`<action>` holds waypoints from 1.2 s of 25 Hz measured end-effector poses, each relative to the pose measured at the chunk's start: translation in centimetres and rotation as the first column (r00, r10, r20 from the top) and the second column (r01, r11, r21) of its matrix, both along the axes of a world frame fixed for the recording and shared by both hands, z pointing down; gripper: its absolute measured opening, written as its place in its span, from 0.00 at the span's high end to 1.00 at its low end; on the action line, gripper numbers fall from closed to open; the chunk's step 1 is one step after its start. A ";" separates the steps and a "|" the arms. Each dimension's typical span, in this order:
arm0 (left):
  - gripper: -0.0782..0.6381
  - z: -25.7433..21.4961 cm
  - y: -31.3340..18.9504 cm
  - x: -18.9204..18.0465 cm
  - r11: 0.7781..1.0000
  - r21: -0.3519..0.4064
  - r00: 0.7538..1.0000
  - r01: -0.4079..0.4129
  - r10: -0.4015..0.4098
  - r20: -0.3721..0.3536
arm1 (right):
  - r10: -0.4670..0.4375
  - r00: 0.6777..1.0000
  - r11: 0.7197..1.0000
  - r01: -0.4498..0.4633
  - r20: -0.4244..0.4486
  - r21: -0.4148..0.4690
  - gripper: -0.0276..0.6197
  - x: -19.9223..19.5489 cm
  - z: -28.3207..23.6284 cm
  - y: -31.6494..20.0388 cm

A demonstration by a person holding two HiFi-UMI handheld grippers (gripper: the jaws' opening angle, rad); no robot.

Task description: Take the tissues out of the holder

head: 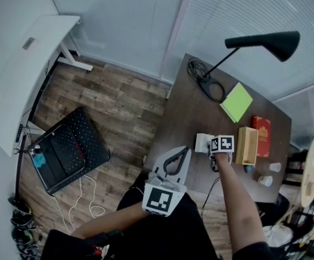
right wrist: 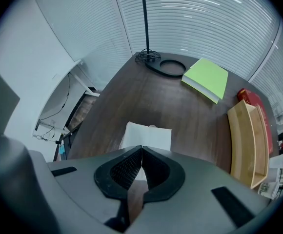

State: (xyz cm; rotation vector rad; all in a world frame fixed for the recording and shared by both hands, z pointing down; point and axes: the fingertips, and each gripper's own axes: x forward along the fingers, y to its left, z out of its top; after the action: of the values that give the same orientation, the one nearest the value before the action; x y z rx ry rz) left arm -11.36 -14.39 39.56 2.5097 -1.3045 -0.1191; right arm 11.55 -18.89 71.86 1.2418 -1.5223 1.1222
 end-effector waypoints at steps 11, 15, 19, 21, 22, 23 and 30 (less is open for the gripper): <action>0.89 0.6 -0.6 0.7 1.000 -0.014 1.000 -0.019 0.019 -0.016 | 0.123 0.987 0.991 -0.127 0.107 0.036 0.94 -1.3 0.9 0.1; 0.89 1.1 -1.0 1.3 0.999 -0.041 0.999 -0.028 0.026 -0.040 | 0.196 0.964 0.976 -0.209 0.181 0.056 0.94 -1.4 0.6 -0.4; 0.89 1.8 -1.1 2.0 0.998 -0.049 0.998 -0.044 0.042 -0.041 | 0.201 0.955 0.970 -0.226 0.220 0.090 0.94 -1.3 -0.2 -0.5; 0.89 2.0 -1.1 2.3 0.998 -0.045 0.998 -0.051 0.049 -0.042 | 0.223 0.942 0.958 -0.259 0.250 0.121 0.94 -1.2 -1.0 -0.6; 0.89 2.0 -1.0 2.5 0.998 -0.043 0.998 -0.055 0.054 -0.043 | 0.240 0.931 0.949 -0.284 0.276 0.134 0.94 -1.3 -1.5 -0.6; 0.89 2.1 -0.9 2.7 0.997 -0.043 0.997 -0.060 0.058 -0.045 | 0.257 0.917 0.939 -0.312 0.304 0.145 0.94 -1.4 -2.1 -0.6; 0.89 3.3 -0.5 3.6 0.994 -0.076 0.996 -0.080 0.076 -0.052 | 0.280 0.886 0.890 -0.383 0.370 0.245 0.88 -1.4 -6.1 0.4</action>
State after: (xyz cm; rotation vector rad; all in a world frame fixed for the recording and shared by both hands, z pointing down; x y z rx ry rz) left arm -7.72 -14.92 42.81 2.4720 -1.1672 -0.1095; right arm 10.15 -18.49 65.81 1.6489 -1.8322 1.4051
